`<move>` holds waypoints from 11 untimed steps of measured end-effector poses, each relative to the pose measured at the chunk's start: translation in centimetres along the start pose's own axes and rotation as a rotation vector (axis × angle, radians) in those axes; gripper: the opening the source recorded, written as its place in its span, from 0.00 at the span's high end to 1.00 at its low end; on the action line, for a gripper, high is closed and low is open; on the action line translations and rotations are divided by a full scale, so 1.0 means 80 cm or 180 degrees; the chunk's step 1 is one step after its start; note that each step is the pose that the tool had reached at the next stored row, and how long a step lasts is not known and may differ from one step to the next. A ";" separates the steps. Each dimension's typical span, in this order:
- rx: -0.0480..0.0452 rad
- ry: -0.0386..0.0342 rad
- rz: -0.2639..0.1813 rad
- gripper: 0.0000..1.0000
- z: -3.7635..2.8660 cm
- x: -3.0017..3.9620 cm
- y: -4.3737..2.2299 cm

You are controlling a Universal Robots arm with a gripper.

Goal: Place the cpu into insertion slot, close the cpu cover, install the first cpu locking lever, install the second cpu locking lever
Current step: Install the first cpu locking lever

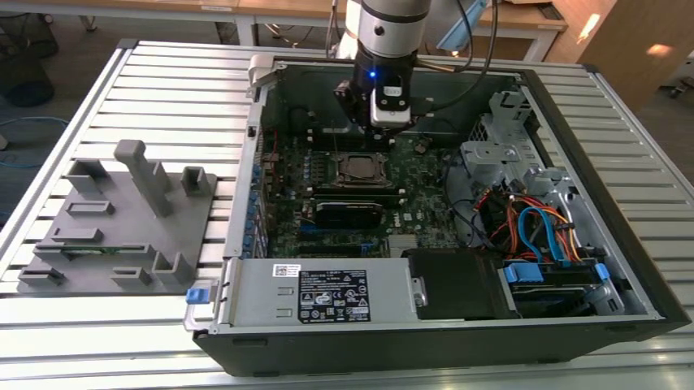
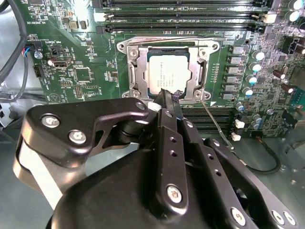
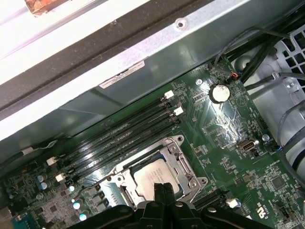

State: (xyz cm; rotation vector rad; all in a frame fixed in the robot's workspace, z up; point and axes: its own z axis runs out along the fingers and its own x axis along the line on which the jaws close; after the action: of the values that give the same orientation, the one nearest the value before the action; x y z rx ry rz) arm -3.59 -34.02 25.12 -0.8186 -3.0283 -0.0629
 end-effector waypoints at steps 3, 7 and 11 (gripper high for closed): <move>0.0000 0.0001 -0.0027 0.90 0.0000 0.0001 -0.0001; 0.0000 0.0001 -0.0036 0.90 0.0001 0.0012 -0.0007; 0.0000 0.0001 -0.0037 0.90 0.0000 0.0015 -0.0009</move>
State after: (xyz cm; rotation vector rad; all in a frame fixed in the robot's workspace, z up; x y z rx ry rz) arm -3.73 -34.02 25.12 -0.8010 -3.0328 -0.0629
